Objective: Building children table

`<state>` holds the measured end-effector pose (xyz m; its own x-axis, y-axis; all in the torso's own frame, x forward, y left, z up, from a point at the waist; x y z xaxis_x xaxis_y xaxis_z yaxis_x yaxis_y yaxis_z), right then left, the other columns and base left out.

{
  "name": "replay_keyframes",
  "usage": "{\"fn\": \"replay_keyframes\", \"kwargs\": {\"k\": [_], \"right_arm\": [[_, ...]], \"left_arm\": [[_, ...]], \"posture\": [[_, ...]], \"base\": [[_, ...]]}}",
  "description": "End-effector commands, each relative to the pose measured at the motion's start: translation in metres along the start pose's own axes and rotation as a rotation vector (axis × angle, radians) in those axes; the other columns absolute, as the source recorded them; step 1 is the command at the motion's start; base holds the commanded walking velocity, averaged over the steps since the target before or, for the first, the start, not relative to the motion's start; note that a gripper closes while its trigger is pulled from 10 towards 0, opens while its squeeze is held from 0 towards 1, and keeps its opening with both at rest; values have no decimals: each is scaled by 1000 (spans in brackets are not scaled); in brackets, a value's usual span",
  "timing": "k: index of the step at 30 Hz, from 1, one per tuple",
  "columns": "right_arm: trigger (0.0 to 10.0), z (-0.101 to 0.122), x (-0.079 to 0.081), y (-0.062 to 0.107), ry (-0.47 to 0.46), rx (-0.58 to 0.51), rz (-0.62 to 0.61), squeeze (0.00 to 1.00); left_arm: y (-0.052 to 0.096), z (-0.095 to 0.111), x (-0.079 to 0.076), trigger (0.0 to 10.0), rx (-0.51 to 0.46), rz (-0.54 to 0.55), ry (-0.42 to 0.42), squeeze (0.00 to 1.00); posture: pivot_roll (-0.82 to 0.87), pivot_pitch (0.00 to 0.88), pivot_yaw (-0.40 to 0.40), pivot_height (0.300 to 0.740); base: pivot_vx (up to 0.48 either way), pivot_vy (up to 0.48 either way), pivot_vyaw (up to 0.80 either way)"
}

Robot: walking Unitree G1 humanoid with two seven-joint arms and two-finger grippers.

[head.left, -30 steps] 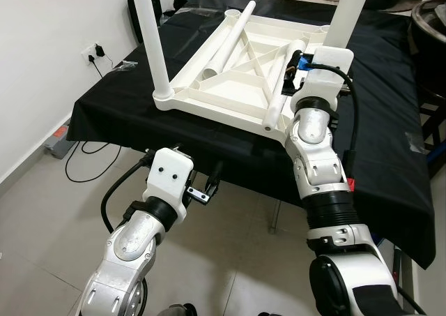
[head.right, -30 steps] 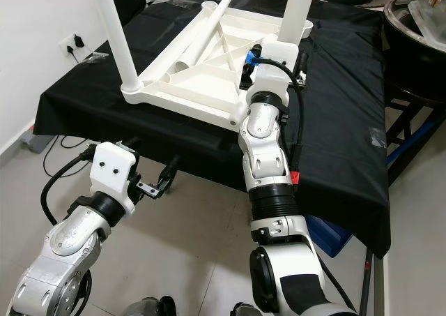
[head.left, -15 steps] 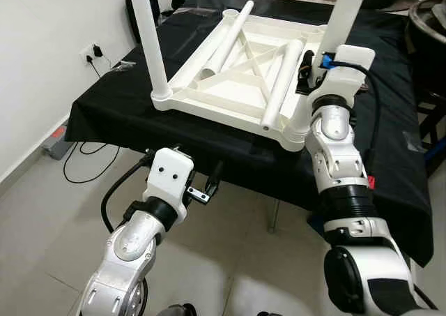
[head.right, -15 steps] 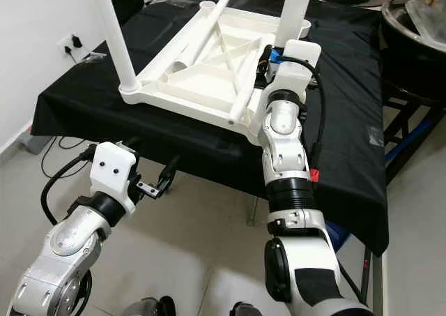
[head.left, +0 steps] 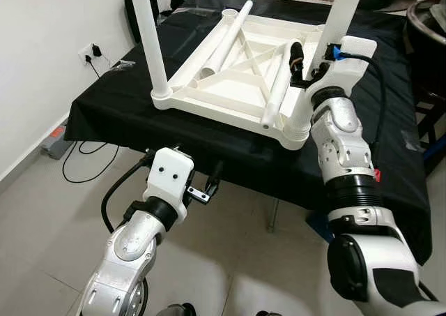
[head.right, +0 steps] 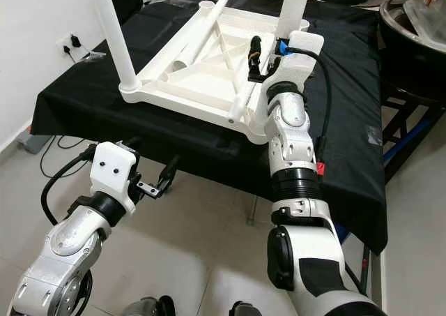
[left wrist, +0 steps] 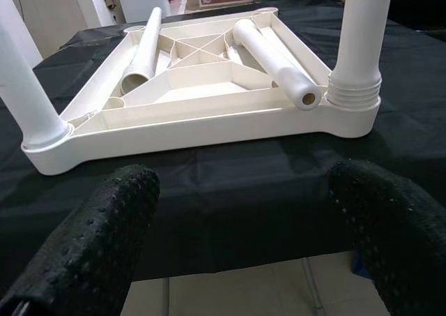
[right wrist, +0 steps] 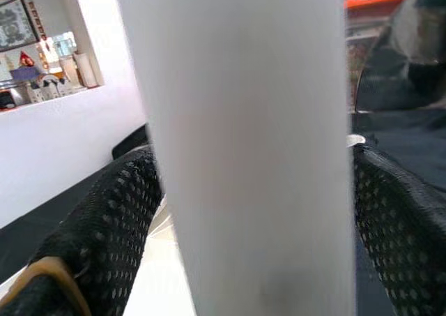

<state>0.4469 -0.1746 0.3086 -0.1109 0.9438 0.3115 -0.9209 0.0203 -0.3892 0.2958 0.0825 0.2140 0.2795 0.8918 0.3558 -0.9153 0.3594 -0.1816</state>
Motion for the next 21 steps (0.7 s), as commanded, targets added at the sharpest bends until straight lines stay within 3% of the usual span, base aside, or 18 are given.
{"fn": "replay_keyframes", "kwargs": {"k": [1, 4, 7, 11, 14, 21], "right_arm": [[10000, 7, 4, -3, -21, -25, 30, 0], [10000, 8, 6, -3, -30, -26, 52, 0], [10000, 10, 17, -3, -41, -22, 169, 0], [10000, 10, 19, -3, -44, -20, 188, 0], [10000, 8, 25, -3, -15, 7, 292, 0], [10000, 6, 25, -6, -2, 31, 328, 0]], "left_arm": [[2, 0, 0, 10000, 0, 6, -2, 0], [2, 0, 0, 10000, 0, 6, -3, 0], [2, 0, 0, 10000, -1, 6, -4, 0], [2, 1, 0, 10000, -1, 6, -4, 0], [2, 1, -1, 10000, -5, 5, -5, 0], [1, 2, -2, 10000, -8, 2, -4, 0]], "posture": [[121, 193, -35, 740], [120, 192, -32, 740], [121, 188, -35, 740], [121, 188, -35, 740], [123, 182, -35, 740], [125, 184, -41, 740]], "base": [[0, 0, 0], [0, 0, 0], [0, 0, 0], [0, 0, 0], [0, 0, 0], [0, 0, 0]]}}
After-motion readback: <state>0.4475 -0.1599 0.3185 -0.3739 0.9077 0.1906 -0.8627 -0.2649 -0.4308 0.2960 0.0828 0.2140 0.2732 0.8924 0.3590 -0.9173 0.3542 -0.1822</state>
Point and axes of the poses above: a point about 5 cm out from each wrist's last joint towards the gripper, its own y axis pointing back from the gripper into the wrist, its own z axis along the axis of the wrist's last joint, x = y × z, the point moved 6 cm from there along -y, pointing out of the wrist towards the gripper, and after that the axes turned 11 degrees about -y, right-handed, at the moved point
